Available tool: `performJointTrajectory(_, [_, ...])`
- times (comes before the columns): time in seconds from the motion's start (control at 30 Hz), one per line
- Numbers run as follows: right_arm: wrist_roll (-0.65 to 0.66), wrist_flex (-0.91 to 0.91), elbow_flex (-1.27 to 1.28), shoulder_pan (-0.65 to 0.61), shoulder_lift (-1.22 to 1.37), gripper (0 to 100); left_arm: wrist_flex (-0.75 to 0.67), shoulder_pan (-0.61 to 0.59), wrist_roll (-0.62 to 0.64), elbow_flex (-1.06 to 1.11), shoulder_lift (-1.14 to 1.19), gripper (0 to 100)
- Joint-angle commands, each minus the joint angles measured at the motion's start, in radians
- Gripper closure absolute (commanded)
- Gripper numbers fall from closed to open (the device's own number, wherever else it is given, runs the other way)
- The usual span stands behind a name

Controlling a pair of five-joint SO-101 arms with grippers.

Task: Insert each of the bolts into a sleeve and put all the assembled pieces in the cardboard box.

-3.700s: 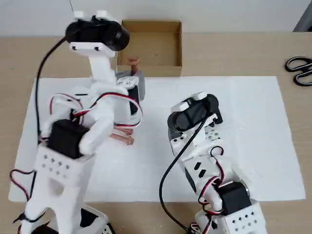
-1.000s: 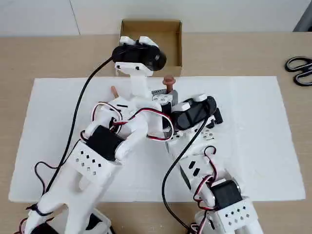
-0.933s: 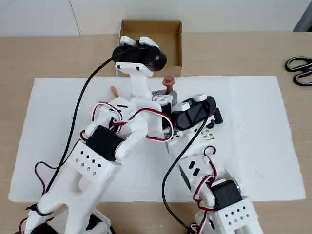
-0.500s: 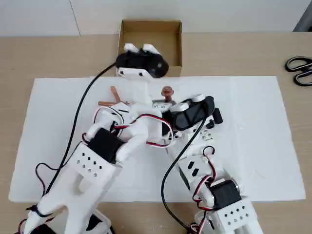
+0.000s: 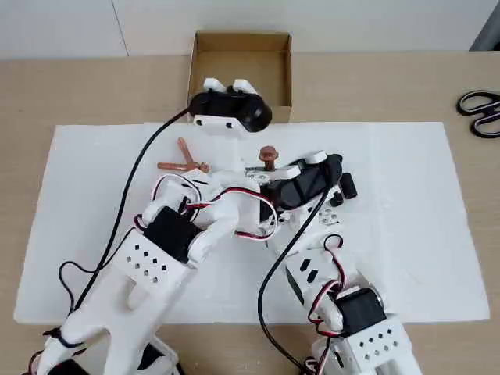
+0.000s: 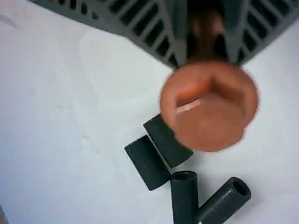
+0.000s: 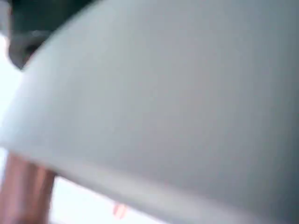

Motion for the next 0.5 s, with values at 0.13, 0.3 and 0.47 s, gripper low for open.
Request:
performJointTrajectory(0.13, [-0.005, -0.025, -0.009, 0.001, -0.007, 99.5, 0.011, 0.002, -0.012, 0.002, -0.018, 99])
performJointTrajectory(0.3, [-0.005, -0.025, -0.009, 0.001, -0.007, 99.5, 0.011, 0.002, -0.012, 0.021, -0.018, 99])
performJointTrajectory(0.47, [-0.005, -0.025, -0.009, 0.001, -0.007, 99.5, 0.011, 0.002, -0.012, 0.030, -0.021, 99])
